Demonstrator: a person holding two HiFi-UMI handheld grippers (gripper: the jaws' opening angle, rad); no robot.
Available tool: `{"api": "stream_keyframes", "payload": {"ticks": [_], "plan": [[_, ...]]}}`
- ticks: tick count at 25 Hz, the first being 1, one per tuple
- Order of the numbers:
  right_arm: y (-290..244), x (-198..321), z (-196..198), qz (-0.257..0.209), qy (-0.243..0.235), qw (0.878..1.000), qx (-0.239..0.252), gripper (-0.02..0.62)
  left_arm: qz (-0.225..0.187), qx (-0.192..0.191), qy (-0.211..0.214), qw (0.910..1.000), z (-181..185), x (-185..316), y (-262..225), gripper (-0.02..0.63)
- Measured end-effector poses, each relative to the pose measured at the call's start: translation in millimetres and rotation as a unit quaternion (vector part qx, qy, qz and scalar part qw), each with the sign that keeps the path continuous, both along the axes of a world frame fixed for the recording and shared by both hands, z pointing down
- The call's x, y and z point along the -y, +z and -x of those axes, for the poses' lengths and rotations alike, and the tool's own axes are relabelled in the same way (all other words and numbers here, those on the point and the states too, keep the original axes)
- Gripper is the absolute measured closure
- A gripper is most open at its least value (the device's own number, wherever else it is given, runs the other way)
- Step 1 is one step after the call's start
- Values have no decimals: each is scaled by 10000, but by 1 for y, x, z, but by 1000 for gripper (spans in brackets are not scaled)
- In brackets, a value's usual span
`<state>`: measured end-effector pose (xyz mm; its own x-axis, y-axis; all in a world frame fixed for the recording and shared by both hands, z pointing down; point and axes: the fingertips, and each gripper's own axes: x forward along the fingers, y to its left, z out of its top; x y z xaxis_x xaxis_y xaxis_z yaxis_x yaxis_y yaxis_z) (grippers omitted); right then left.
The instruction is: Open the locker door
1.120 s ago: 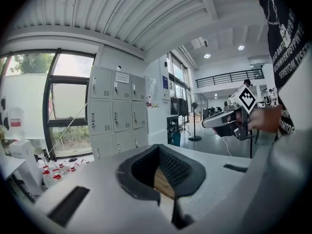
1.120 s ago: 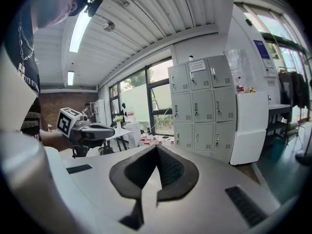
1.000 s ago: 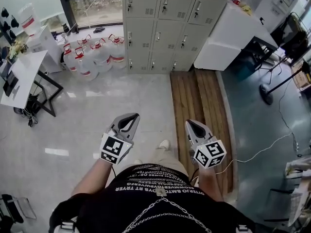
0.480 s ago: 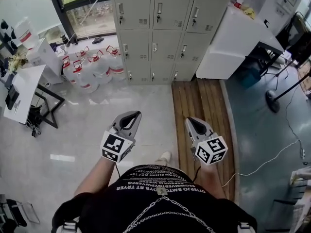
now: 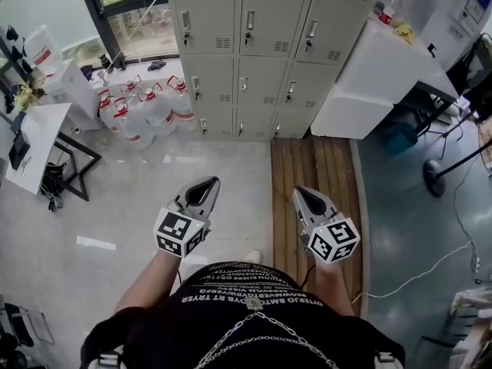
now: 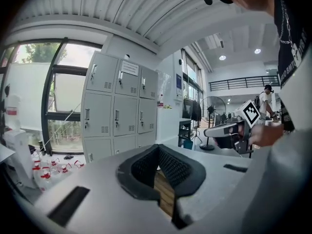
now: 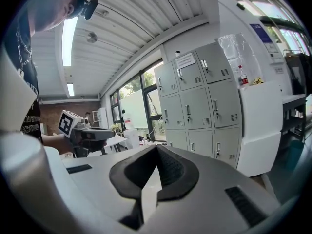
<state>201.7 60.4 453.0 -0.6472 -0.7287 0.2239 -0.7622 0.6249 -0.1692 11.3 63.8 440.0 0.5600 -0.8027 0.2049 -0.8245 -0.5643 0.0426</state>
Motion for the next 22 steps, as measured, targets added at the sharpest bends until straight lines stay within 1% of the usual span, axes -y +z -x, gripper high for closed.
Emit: {"api": "stream_keyframes", "payload": {"ticks": [4,7,12,15,18,22], "plan": [[0,24,-17,-7,-127,9999,-1,598,-44,20,-84,10000,-21,16,-4,601],[-3,39,-28,-42,-201,9998,34,598,-37,87,-58,9999,-36,29,-7,601],[5,58,-45,58,-307,9995,-4,598,-65,37,-4,10000,-61,41,-5,601],[16,65,-42,210,-395,9990,9,598,46,126,-58,9999,-59,42,8,601],[25,69,-29,331,-584,9977,-58,598,242,88,-217,9994,-49,43,21,601],[23,79,-18,271,-656,9974,-83,598,369,32,-337,9987,-35,50,34,601]]}}
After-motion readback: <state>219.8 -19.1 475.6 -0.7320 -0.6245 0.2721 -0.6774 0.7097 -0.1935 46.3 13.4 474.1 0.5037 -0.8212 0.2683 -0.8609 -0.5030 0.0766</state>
